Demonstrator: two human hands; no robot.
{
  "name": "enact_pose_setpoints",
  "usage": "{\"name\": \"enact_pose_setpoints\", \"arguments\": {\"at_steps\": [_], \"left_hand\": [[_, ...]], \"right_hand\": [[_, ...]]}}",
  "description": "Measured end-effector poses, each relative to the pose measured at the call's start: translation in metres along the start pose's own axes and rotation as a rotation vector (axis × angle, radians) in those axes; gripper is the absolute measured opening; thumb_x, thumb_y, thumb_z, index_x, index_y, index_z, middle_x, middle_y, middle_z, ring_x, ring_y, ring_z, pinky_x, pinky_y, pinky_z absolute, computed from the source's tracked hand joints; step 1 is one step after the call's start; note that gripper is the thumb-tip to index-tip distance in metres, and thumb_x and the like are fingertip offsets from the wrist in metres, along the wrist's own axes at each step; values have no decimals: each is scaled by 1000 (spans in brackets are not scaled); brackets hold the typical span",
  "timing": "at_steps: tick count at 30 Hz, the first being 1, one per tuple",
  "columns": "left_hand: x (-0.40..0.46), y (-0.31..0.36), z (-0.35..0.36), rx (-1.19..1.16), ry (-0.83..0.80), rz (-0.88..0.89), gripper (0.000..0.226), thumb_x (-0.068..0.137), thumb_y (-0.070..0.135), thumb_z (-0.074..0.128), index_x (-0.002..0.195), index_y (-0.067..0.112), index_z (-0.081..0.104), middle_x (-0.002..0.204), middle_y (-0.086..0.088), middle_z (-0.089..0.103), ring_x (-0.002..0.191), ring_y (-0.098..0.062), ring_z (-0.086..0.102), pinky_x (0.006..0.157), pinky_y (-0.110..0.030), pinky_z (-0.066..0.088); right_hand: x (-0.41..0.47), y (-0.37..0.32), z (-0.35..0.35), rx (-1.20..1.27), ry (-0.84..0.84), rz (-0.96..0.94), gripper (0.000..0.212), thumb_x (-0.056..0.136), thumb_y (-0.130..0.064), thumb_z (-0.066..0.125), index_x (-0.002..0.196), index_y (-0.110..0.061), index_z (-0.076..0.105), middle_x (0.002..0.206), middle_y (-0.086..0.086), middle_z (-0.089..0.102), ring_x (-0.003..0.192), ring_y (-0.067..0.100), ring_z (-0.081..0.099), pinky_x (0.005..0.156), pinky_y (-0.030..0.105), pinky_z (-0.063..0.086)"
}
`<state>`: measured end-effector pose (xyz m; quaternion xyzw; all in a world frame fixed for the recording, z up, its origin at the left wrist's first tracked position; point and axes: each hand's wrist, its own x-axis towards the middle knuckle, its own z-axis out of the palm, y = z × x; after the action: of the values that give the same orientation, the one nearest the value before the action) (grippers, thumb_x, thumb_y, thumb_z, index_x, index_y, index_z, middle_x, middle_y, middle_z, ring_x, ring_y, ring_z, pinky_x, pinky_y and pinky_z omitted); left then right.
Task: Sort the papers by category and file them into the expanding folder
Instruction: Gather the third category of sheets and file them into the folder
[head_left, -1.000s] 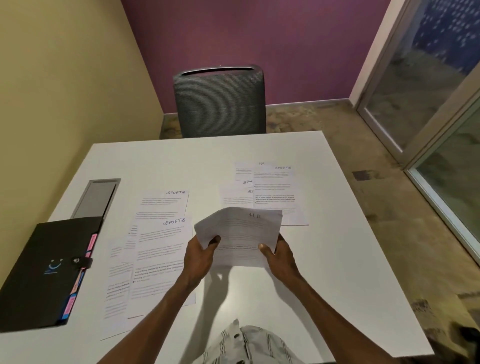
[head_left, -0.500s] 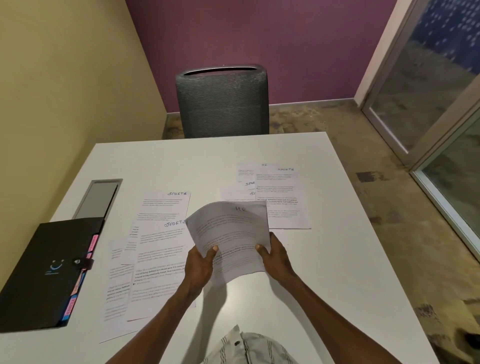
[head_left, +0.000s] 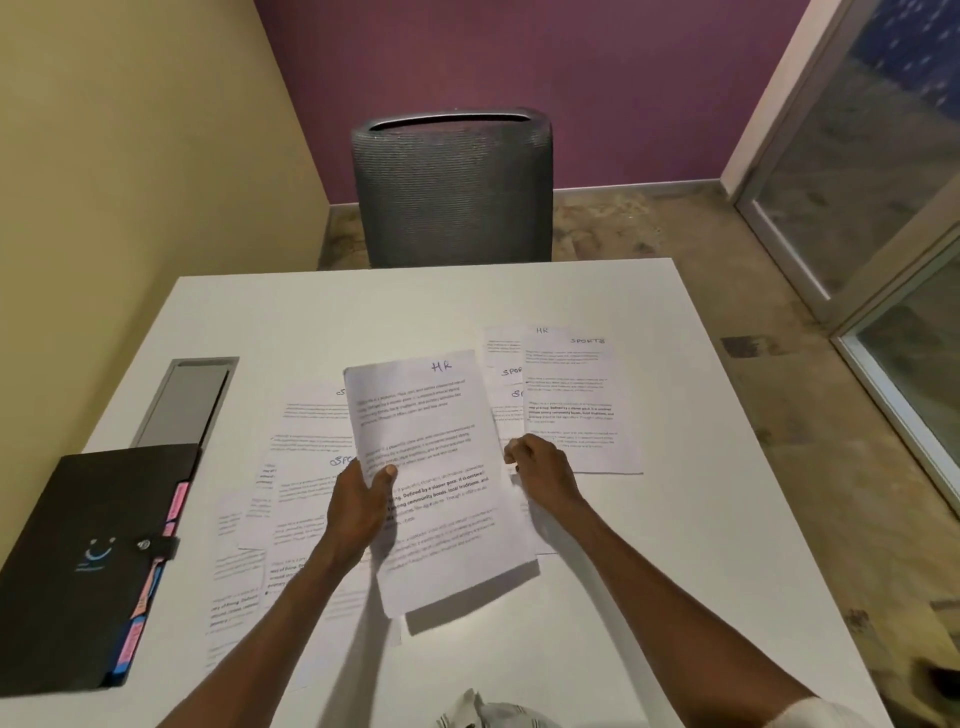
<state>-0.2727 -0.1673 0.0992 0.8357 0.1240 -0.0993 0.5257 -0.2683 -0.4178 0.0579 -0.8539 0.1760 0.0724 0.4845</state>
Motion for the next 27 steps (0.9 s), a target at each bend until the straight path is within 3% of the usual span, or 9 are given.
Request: {"name": "enact_pose_setpoints", "arguments": {"at_steps": [2,7,12,15,19,23,27], "left_hand": [[13,-1,-9,0,11,-15,44,81,44,56,107,10,64,95,-9,72,85,-27,67,79,-44,54],[49,-4,-23,-10,22,-77,17,97,21,59,108,8,62,91,-6,68,85,-29,63,75,-39,50],[84,-9,-28,-25,23,-114,17,98,23,58,112,13,62,97,-6,70,89,-27,65,82,-43,53],[102,-14,-31,-20,27,-132,16,98,25,58,110,15,62,97,-6,70,88,-26,66,84,-46,53],[119,-19,-35,-25,16,-136,9,99,22,56,97,15,62,85,-9,69,75,-25,63,70,-38,51],[139,-19,-37,-29,22,-160,18,99,20,56,87,7,58,67,-6,59,58,-20,53,55,-28,44],[159,-14,-30,-52,16,-177,23,100,16,55,80,6,51,57,-7,46,39,-9,41,38,-20,36]], "right_hand": [[19,7,1,-108,-8,14,19,94,-19,49,88,-11,66,95,5,72,91,25,64,77,33,48],[62,11,2,-219,-1,47,14,89,-13,54,81,-15,66,89,6,72,84,26,68,77,37,55],[111,2,14,-220,91,54,15,82,-6,54,76,-11,66,84,8,71,83,27,66,74,35,54],[150,-8,20,-211,109,40,12,80,-1,56,82,-7,66,91,12,70,87,28,64,75,33,52],[209,-23,13,-203,145,30,21,81,5,50,89,-10,62,99,15,64,77,21,59,62,20,46],[272,-21,-11,-346,174,67,25,91,-3,47,113,-1,60,114,21,58,107,36,55,90,36,46],[313,3,-32,-441,273,94,31,88,-1,47,117,-3,59,117,25,54,111,42,53,92,40,45]]}}
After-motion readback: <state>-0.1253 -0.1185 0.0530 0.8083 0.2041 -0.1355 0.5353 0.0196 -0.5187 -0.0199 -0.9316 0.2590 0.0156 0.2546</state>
